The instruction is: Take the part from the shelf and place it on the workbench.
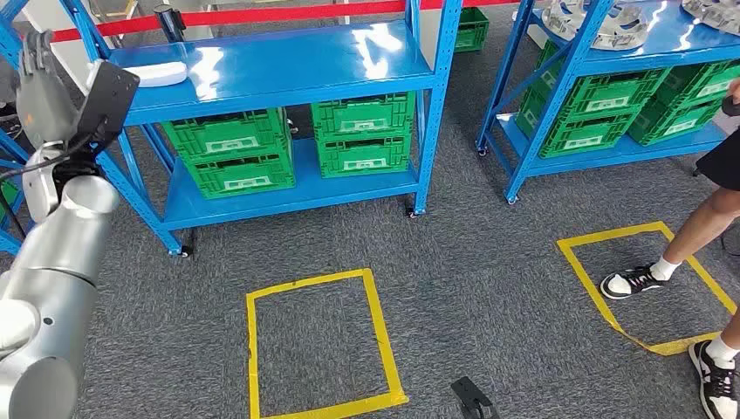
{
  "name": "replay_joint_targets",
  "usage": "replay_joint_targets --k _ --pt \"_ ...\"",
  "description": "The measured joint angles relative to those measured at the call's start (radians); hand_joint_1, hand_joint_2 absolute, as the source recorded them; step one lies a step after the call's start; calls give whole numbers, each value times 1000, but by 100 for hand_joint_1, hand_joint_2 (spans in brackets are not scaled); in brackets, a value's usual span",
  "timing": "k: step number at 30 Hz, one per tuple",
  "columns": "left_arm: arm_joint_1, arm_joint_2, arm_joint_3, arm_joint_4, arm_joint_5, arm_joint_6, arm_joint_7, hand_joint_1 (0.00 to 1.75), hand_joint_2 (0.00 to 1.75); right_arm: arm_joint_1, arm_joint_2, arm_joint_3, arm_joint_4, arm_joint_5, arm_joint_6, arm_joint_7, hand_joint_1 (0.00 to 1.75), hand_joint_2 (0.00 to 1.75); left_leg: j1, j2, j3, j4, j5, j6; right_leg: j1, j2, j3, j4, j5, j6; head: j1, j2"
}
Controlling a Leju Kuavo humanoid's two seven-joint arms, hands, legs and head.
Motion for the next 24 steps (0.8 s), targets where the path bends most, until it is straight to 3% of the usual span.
replay_joint_targets --k 2,3,5,6,7,9,11,13,15,17,19,20,21,24 --pt "-6 1 -6 1 1 2 -1 0 0 -1 0 0 1 2 0 0 0 0 0 2 -1 0 -1 1 -3 -1 -37 72 -31 4 0 0" --pt "-11 2 -12 2 3 3 -2 0 0 -1 0 -2 3 3 0 0 0 0 0 3 -1 0 -1 1 -6 -1 -73 141 -56 8 0 0" --pt "-13 3 -21 6 5 3 -4 0 0 -2 0 -4 5 5 -1 0 0 0 3 4 -2 4 -5 -2 -13 -2 -114 208 -61 18 0 0" --pt "-14 3 -25 7 6 3 -5 0 0 -2 -1 -6 5 5 -1 0 0 0 7 3 -2 8 -9 -7 -18 -3 -107 185 -36 23 0 0" --pt "-15 3 -28 8 6 3 -5 0 0 -2 -1 -6 5 5 -1 0 0 0 12 2 -2 16 -15 -15 -23 -3 -79 122 2 29 0 0" --pt "-21 3 -34 8 6 3 -5 0 0 -3 0 -7 7 5 -1 -1 0 0 16 0 -7 35 -28 -34 -29 5 -24 6 43 36 1 0" --pt "-24 3 -38 8 6 2 -4 0 0 -4 3 -8 9 5 -2 0 0 0 13 -5 -14 42 -35 -49 -27 10 -10 -25 38 23 2 0" --pt "-25 3 -39 8 6 2 -4 0 0 -5 4 -10 10 5 -2 -1 0 0 13 -6 -15 38 -35 -60 -26 7 -11 -22 37 0 3 0" --pt "-27 4 -42 8 6 2 -5 0 0 -6 4 -11 11 5 -2 -3 0 0 13 16 -27 65 -48 -66 -25 4 -6 -24 35 -17 0 0" --pt "-31 3 -45 9 6 2 -6 0 0 -6 4 -13 11 5 -3 -4 0 0 10 44 -83 173 -92 -65 -22 -1 0 -25 30 -29 -4 0" --pt "-31 3 -49 12 7 2 -6 0 0 -5 4 -14 11 5 -3 -5 0 0 7 49 -161 305 -133 -60 -16 -7 7 -25 22 -37 -4 0" --pt "-30 3 -50 13 8 2 -5 0 0 -5 4 -14 12 5 -2 -6 0 0 5 49 -186 336 -130 -56 -12 -9 12 -25 18 -40 -4 0" --pt "-30 3 -52 14 10 2 -5 0 0 -5 4 -14 12 5 -3 -6 0 0 3 49 -190 328 -106 -51 -9 -11 20 -25 12 -41 -4 0" --pt "-34 4 -54 14 15 3 -5 0 0 -6 4 -15 14 5 -3 -7 0 0 -12 55 -125 154 10 -24 -2 -14 45 -26 -9 -37 -4 0"
